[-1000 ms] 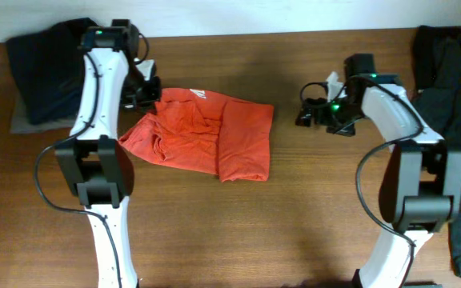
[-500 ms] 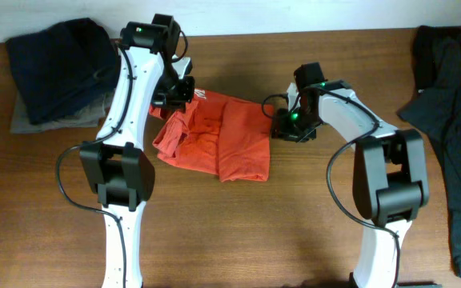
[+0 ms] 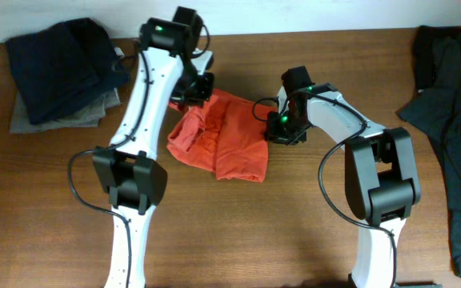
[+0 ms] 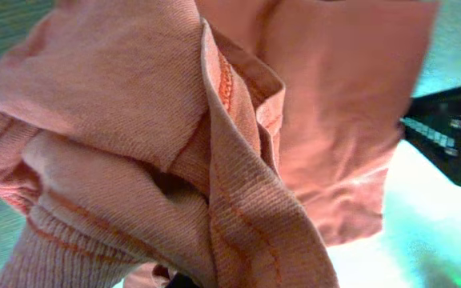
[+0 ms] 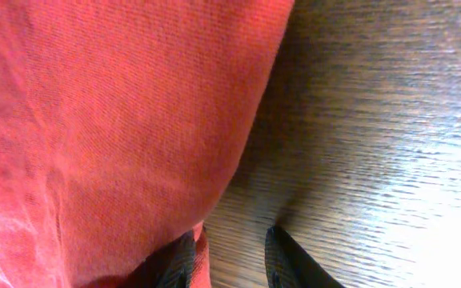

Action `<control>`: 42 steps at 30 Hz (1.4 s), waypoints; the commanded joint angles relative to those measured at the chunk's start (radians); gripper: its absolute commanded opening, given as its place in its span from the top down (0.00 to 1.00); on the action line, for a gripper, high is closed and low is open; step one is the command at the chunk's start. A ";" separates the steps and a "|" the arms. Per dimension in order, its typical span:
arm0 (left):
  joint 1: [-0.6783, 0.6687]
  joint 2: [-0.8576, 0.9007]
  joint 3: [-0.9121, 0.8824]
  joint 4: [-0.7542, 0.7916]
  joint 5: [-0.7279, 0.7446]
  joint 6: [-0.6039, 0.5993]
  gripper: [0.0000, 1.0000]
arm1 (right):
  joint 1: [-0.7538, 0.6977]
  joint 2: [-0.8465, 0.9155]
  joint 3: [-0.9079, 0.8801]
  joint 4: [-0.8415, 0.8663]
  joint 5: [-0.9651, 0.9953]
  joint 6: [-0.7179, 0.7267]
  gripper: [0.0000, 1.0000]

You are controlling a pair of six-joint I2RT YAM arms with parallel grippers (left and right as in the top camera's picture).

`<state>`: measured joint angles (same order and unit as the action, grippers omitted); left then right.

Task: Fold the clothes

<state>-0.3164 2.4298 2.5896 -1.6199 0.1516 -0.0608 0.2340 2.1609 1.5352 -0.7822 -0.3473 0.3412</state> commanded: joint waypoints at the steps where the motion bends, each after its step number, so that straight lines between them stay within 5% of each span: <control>1: -0.034 0.005 0.015 0.010 -0.003 0.008 0.97 | 0.010 0.021 0.006 0.002 0.019 0.034 0.65; 17: -0.156 0.013 0.010 0.045 0.001 0.008 0.95 | 0.010 0.021 0.006 0.002 0.019 0.035 0.65; 22: -0.191 0.042 -0.006 0.036 -0.004 0.009 0.87 | 0.009 0.021 0.006 0.001 0.019 0.034 0.64; 26: -0.192 0.063 -0.006 0.026 -0.011 0.009 0.69 | 0.009 0.021 0.006 0.000 0.019 0.034 0.64; 27: -0.192 0.063 -0.006 0.026 -0.011 0.009 0.59 | 0.008 0.021 0.006 0.001 0.019 0.034 0.64; 28: -0.192 0.063 -0.006 0.030 -0.011 0.014 0.33 | 0.008 0.021 0.006 0.002 0.019 0.034 0.55; 31: -0.192 0.063 -0.006 0.030 -0.011 0.031 0.14 | 0.006 0.021 0.006 0.002 0.020 0.034 0.50; 42: -0.137 0.061 0.126 0.013 -0.012 0.031 0.08 | -0.172 0.019 0.092 -0.126 0.006 0.018 0.43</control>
<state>-0.4969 2.4950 2.6236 -1.5959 0.1455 -0.0429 0.1482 2.1651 1.5684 -0.8677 -0.3573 0.3698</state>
